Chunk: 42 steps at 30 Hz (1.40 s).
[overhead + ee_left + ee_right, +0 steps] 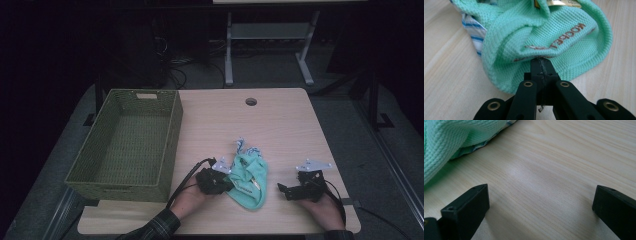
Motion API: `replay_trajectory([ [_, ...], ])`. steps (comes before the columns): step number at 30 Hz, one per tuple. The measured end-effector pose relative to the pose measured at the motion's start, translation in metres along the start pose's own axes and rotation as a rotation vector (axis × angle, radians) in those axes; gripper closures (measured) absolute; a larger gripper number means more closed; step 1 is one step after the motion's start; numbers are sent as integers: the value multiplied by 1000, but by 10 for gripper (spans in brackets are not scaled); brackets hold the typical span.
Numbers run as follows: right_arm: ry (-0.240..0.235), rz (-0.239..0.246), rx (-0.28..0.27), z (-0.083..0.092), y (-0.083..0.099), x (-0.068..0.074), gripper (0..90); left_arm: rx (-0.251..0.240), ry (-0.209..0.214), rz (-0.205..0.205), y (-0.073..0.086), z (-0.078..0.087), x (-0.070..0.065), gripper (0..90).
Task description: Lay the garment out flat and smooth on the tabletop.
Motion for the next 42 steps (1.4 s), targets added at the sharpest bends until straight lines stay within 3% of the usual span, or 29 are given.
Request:
replay_trajectory([
  [4, 0, -1, 0, 0, 0, 0, 7, -3, 7, 18, 6, 5, 1, 896],
  [8, 0, 0, 0, 0, 0, 0, 7, 22, -1, 1, 11, 10, 3, 896],
  [9, 0, -1, 0, 0, 0, 0, 7, 10, -4, 18, 12, 11, 1, 895],
  [13, 7, -9, 0, 0, 0, 0, 7, 23, -12, 15, 18, 17, 1, 895],
  [19, 15, -15, -3, 0, 0, -1, 7, 32, -41, 40, 28, 27, -1, 894],
  [22, 15, -16, -3, 0, 0, -1, 12, 54, -51, 27, 32, 31, -1, 892],
  [24, 2, -2, -12, 1, 0, 0, 71, 58, -50, 29, 33, 32, -1, 891],
  [26, -10, 16, -10, 3, -3, 3, 212, 66, -48, 27, 32, 32, -1, 889],
  [29, 0, 38, -5, 5, -10, 8, 317, 66, -44, 24, 31, 31, -1, 889],
  [31, -28, 40, -24, 10, -18, 10, 399, 65, -42, 27, 31, 31, -1, 890],
  [36, -92, 51, -52, 11, -44, 18, 526, 66, -48, 27, 31, 31, -1, 889],
  [42, -142, 92, -50, 1, -67, 26, 600, 63, -49, 27, 31, 31, -1, 890],
])
Point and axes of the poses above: each handheld gripper's, and its own axes: z roughly backward along the jaws, y roughly out of its underside, x roughly to its left, the point moved 4 cm from there along -z, roughly forward along the jaws, and after that the axes turned 5 degrees about -z, right-handed, at the moved point
